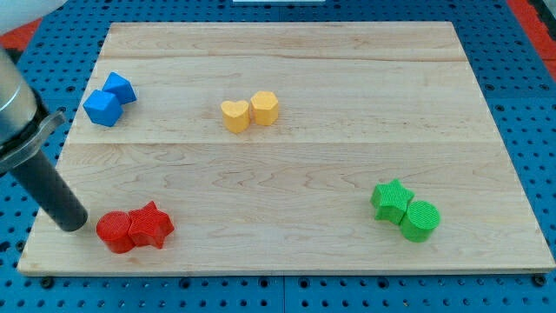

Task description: Move the red blocks towards the bottom center of the board

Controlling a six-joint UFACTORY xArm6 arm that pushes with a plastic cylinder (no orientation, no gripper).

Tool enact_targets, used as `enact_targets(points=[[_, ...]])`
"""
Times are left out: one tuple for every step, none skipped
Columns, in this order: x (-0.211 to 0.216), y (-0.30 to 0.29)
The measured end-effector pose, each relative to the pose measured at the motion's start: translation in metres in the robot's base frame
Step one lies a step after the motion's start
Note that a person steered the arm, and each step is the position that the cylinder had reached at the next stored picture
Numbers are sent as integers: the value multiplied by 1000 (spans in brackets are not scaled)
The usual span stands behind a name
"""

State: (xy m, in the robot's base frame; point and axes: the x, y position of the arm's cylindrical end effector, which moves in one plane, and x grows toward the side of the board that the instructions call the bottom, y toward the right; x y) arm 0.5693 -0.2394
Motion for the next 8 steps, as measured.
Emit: enact_targets(points=[[12, 43], [8, 71], [1, 87], [-2, 105], [-9, 122], [-23, 123], [-31, 135], [-31, 160]])
